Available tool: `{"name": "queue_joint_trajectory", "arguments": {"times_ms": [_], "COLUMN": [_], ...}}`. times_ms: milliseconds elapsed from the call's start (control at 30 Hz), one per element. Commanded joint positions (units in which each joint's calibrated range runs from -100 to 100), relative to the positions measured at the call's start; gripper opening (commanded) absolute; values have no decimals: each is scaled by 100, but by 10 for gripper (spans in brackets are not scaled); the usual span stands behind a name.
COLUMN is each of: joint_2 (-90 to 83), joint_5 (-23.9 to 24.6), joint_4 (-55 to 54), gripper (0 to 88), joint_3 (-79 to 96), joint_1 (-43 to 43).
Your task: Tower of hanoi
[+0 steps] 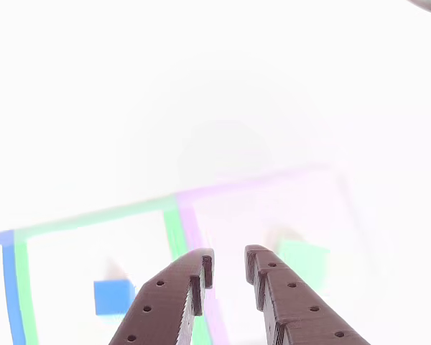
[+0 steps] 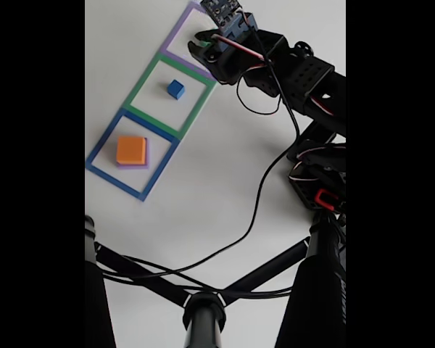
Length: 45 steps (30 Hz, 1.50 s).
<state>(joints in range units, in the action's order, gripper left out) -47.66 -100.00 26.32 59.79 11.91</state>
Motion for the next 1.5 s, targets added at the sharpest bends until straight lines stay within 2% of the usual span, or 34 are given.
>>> {"name": "queue_joint_trajectory", "arguments": {"times_ms": [0, 167, 300, 433, 667, 733, 900, 1000, 1200, 1467], "joint_2": [-616, -398, -172, -139, -196, -406, -1133, -1359, -1569, -866], "joint_5": [0, 0, 0, 0, 0, 0, 0, 0, 0, 0], "joint_4": [2509, 4704, 5740, 6250, 6104, 5764, 4550, 3635, 1060, -1993], "gripper": [0, 0, 0, 0, 21, 50, 200, 249, 286, 336], "joint_3": [-1688, -3743, -4925, -5397, -5125, -4625, -2870, -1879, 330, 2157], "joint_1": [333, 755, 1081, 1541, 1877, 1887, 1973, 1992, 2030, 1887]}}
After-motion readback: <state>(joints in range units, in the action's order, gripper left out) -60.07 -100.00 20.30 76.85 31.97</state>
